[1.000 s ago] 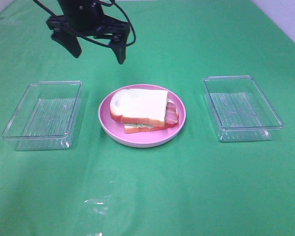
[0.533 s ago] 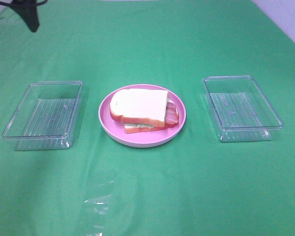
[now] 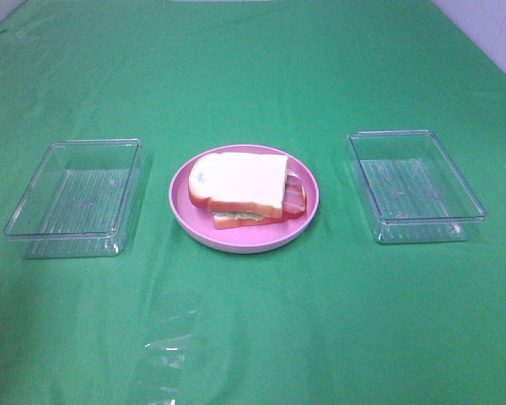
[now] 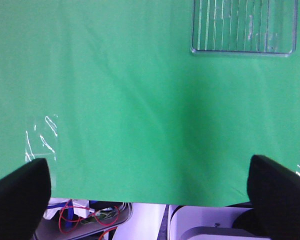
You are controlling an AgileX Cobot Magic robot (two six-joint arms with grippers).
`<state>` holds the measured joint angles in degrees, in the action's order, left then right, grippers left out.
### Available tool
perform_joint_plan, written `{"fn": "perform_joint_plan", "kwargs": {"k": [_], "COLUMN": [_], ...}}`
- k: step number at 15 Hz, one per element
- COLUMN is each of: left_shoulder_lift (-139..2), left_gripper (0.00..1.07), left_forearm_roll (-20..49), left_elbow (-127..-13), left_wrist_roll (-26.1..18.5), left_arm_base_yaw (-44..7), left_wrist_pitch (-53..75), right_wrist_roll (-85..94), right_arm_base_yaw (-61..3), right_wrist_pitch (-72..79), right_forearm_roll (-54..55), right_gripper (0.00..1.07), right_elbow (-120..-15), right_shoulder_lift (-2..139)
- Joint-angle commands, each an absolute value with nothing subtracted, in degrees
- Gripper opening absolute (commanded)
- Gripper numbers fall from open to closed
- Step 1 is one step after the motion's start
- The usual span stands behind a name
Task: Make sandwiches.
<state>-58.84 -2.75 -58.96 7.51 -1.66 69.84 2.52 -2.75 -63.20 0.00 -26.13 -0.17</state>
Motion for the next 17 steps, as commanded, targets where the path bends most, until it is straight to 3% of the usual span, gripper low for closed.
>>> {"fn": "perform_joint_plan", "kwargs": {"k": [1, 7, 9, 10, 13, 17], "left_shoulder_lift": [-45.1, -5.0, 1.9, 1.5, 1.5, 1.5], "left_gripper": [1.02, 1.02, 1.02, 1.02, 1.02, 1.02], "left_forearm_roll": [-3.2, -3.1, -1.6, -1.2, 4.5, 4.6], "left_elbow": [-51.2, -34.0, -31.0, -31.0, -29.6, -29.6], "left_wrist_roll": [8.1, 8.1, 8.1, 7.4, -0.5, -0.9], "left_arm_base_yaw": [-1.5, -1.5, -1.5, -1.5, -1.5, -1.5], "left_wrist_pitch": [71.7, 66.1, 63.9, 64.2, 61.7, 61.7], "right_wrist_roll": [2.5, 2.5, 2.5, 2.6, 2.5, 2.5], "right_arm_base_yaw": [-2.8, -2.8, -2.8, -2.8, -2.8, -2.8], "right_wrist_pitch": [-62.8, -62.8, -62.8, -62.8, -62.8, -62.8], "right_forearm_roll": [0.0, 0.0, 0.0, 0.0, 0.0, 0.0], "right_gripper": [0.98, 0.98, 0.98, 0.98, 0.98, 0.98], "right_elbow": [-25.9, -25.9, -25.9, -25.9, -25.9, -25.9], "right_shoulder_lift": [-2.1, -2.1, -2.1, -2.1, -1.6, -1.6]}}
